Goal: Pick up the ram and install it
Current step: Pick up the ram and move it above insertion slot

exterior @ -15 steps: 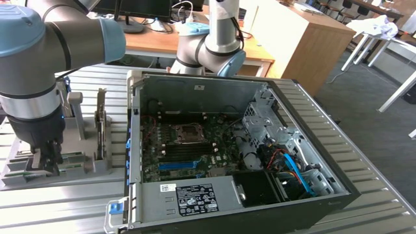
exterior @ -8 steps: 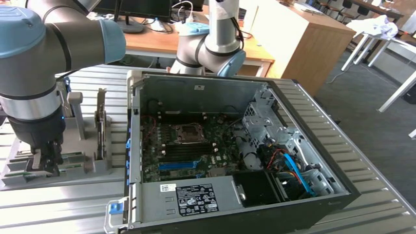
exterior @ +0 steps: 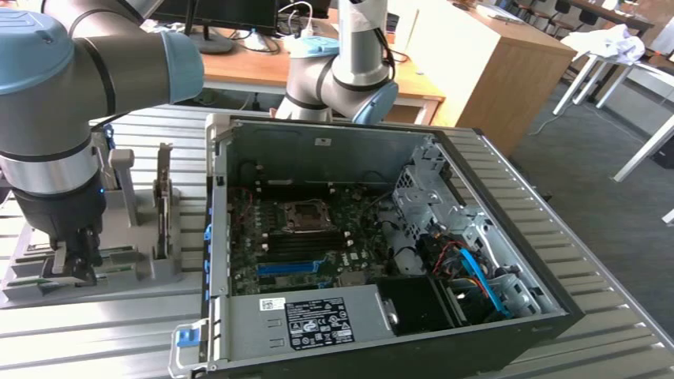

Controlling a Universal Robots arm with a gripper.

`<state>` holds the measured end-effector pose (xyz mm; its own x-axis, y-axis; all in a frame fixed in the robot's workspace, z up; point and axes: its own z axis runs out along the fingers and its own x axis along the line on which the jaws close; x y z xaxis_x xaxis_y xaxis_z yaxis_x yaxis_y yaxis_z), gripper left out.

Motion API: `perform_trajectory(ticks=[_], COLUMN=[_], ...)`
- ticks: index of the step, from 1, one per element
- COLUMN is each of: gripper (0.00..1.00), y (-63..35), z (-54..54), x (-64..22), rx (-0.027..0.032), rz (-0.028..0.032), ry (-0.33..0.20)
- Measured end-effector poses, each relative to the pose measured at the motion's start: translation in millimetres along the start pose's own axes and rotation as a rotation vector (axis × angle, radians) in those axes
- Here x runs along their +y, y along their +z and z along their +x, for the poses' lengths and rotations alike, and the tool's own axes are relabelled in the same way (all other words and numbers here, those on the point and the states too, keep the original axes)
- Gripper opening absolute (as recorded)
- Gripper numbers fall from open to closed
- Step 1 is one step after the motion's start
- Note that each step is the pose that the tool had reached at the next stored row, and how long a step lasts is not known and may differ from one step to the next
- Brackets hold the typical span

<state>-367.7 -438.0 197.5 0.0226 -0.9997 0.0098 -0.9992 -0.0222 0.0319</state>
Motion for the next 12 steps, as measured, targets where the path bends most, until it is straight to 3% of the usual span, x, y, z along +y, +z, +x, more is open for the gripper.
perform_trajectory(ticks=[1, 2, 12], gripper=[0.36, 0.29, 0.29], y=[0.0, 0.0, -2.0], z=[0.0, 0.0, 0.0], x=[0.0, 0.0, 0.0], rx=[0.0, 0.0, -0.0001], rz=[0.0, 0.0, 0.0001], ry=[0.0, 0.0, 0.0])
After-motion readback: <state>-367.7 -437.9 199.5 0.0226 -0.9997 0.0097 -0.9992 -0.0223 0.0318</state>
